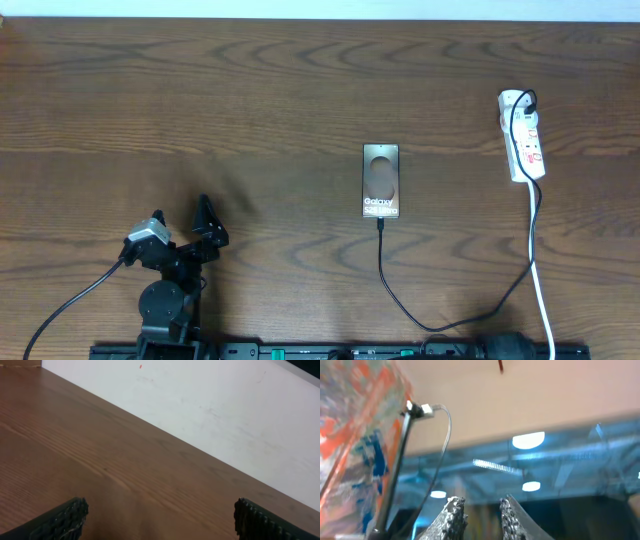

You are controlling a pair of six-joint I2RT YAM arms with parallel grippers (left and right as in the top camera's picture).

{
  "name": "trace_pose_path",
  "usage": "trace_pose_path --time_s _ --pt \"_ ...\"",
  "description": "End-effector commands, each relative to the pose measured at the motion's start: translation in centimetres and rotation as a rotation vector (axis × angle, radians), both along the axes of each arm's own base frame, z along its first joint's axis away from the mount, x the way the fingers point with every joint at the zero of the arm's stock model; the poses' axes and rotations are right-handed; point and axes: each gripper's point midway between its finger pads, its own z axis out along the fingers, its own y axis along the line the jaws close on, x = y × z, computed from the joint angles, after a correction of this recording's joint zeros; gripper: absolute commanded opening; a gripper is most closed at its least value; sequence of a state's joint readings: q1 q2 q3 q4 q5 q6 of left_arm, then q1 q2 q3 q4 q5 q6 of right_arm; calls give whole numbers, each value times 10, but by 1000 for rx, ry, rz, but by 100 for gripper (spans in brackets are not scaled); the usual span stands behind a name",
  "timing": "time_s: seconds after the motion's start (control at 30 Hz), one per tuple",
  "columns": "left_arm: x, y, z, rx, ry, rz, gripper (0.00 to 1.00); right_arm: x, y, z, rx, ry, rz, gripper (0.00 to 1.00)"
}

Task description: Plug charger to phone and switch on socket

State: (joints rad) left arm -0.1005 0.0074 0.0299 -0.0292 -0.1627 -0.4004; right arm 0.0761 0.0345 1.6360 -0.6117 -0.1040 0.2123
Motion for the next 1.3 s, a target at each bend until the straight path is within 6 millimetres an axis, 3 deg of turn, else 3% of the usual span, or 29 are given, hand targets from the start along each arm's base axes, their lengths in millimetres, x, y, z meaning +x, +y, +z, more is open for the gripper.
trace_pose_path --time_s 0.0,0.17,0.23,0.27,0.4,0.53,0.67,0.7,0.77,0.9,0.97,1.07,1.27 --pt "0 1 -18 0 49 6 95 -26 -8 -4 -1 -56 -53 27" --pt "0 1 -18 0 49 6 95 -32 -8 -5 1 -69 -52 40" --pt "0 1 -18 0 49 6 95 -27 -8 -4 0 -63 -52 70" --pt "0 1 -18 0 49 6 95 -24 -7 -4 -1 -59 -53 99" --pt "0 1 -18 0 49 6 95 23 -10 -7 20 29 -73 99" --pt "0 1 -18 0 49 6 95 90 -24 -26 89 192 -146 99" --pt "0 1 -18 0 49 6 95 188 -18 -87 101 493 -125 99" --pt "0 1 -18 0 49 6 95 198 -17 -94 110 522 -115 99" --pt "0 1 -18 0 49 6 95 246 -13 -133 187 660 -50 99" --pt "0 1 -18 0 49 6 95 303 -10 -190 268 816 -11 99" --pt "0 1 -18 0 49 6 95 335 -9 -234 269 909 -40 99" --pt "0 1 -18 0 49 6 95 366 -6 -278 267 979 -44 99" --pt "0 1 -18 0 49 6 95 402 -3 -324 273 955 -36 99"
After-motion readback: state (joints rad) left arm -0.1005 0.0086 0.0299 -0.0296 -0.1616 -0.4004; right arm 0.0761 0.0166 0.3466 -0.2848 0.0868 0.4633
